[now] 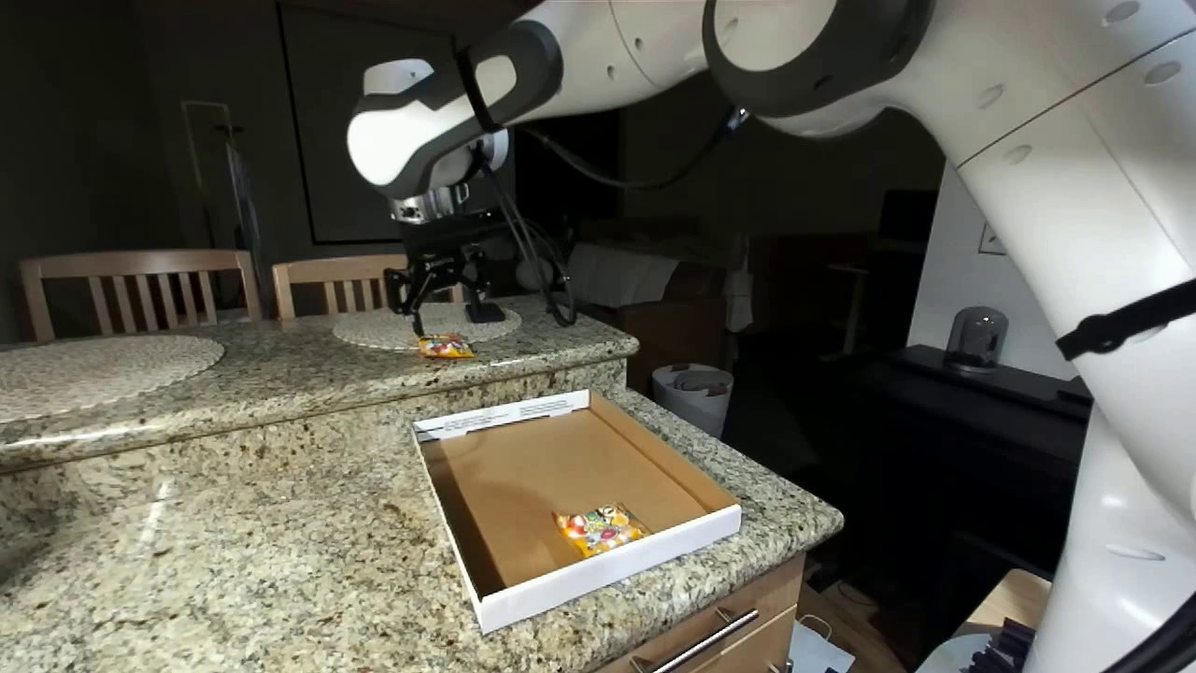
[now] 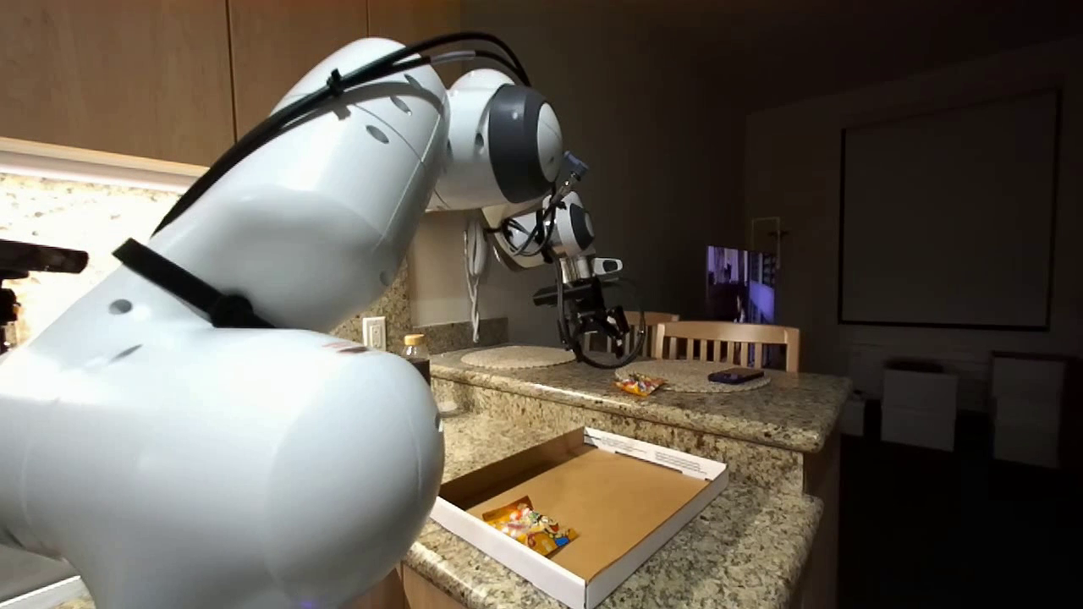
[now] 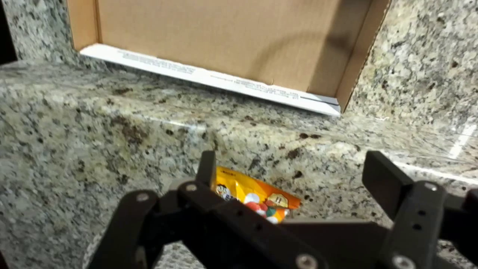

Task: Place two sachets from the counter on the box

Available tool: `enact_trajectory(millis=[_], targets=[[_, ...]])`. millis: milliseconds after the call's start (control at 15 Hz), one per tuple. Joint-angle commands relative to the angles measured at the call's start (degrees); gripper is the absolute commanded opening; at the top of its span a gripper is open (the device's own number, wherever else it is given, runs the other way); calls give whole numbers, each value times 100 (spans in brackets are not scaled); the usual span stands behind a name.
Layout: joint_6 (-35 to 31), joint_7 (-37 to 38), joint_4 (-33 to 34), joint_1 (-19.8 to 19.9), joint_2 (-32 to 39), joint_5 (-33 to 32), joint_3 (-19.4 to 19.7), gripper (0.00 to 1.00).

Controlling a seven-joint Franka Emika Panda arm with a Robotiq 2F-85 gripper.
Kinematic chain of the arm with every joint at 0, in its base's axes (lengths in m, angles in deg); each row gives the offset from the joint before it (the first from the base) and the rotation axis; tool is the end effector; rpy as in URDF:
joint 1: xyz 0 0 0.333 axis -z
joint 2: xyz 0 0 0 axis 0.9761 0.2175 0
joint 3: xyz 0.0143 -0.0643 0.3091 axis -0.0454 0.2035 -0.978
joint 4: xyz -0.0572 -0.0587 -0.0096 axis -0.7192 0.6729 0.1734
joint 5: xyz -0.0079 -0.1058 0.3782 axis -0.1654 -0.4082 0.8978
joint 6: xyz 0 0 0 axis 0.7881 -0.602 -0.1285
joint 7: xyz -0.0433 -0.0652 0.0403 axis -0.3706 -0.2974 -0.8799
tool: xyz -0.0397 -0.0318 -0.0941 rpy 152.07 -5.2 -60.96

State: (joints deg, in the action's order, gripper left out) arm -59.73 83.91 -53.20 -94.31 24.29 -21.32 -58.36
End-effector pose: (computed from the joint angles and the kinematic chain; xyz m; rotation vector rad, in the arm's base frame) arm 0.7104 0.2188 0.4087 2.9488 0.0780 0.2424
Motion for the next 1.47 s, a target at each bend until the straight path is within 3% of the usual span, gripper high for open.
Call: enact_trajectory(millis=[0,200,667,1000,1333,1400], targets=[[-40,-340,818,-243,581,-449,197,100],[-303,-527,1042,-290,907,-833,304,100],[-1173,-680,1324,-73,1370,-672,158,100],[-1027,-369,1436,-191,1492,-808,303,100],[-171,-196,2046,-331,1952,-721,740,100],[-29,-188,2128,-268,2009,-794,682,100]])
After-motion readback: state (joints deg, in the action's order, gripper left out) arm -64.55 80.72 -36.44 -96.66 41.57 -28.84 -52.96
